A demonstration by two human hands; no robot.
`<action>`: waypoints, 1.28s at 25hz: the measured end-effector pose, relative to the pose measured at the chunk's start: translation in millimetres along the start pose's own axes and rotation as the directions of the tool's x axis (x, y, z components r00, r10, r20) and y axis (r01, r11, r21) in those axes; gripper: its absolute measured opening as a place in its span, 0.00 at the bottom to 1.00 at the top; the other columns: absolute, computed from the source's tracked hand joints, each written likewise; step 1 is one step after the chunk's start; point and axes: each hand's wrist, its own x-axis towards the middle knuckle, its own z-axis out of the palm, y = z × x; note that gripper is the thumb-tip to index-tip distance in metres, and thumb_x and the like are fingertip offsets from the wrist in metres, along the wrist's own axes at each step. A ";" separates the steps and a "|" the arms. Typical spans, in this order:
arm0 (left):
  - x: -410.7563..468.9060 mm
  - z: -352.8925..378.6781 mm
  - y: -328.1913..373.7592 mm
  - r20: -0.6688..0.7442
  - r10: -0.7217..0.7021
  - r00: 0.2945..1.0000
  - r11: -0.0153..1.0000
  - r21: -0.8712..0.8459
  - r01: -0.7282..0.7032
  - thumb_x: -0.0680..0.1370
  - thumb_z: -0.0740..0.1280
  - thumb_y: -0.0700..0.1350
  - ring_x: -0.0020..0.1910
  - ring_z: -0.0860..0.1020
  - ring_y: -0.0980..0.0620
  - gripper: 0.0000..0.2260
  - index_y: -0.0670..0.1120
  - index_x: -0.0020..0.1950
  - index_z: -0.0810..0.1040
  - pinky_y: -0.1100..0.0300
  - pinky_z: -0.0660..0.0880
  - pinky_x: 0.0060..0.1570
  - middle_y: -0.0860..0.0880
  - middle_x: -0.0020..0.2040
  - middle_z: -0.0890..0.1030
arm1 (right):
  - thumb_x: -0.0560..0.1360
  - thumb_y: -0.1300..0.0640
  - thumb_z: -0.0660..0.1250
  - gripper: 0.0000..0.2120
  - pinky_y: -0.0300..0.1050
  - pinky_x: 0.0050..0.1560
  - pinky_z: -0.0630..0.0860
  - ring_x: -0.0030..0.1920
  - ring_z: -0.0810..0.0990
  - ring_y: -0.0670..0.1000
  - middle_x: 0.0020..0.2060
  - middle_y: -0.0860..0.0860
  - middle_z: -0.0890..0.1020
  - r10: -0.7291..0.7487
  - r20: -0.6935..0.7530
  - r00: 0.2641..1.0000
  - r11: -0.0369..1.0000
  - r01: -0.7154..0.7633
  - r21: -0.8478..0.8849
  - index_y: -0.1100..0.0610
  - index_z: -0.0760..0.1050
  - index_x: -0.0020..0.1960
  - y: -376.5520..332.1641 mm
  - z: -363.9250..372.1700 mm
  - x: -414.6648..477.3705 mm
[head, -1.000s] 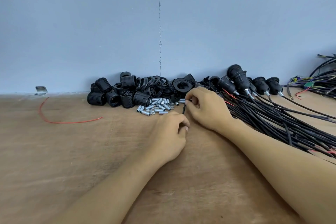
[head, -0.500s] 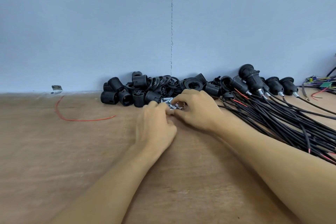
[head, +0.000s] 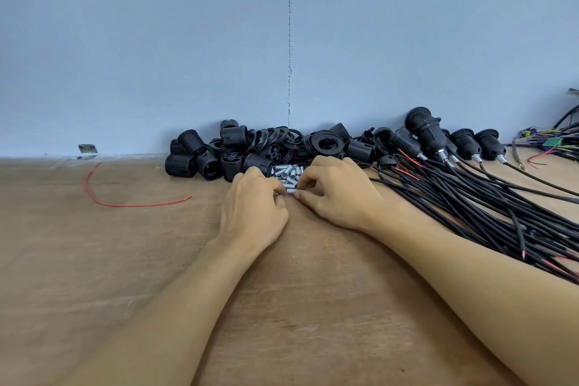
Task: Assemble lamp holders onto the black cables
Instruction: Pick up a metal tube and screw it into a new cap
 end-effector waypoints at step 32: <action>-14.0 8.0 23.0 0.245 -0.170 0.954 0.498 -0.814 0.298 0.78 0.74 0.45 0.30 0.75 0.61 0.06 0.56 0.45 0.88 0.67 0.73 0.31 0.55 0.40 0.86 | 0.72 0.59 0.77 0.05 0.34 0.43 0.76 0.37 0.79 0.42 0.38 0.49 0.85 0.235 0.000 0.972 0.746 -0.181 0.641 0.55 0.82 0.47 2.7 -27.4 -48.6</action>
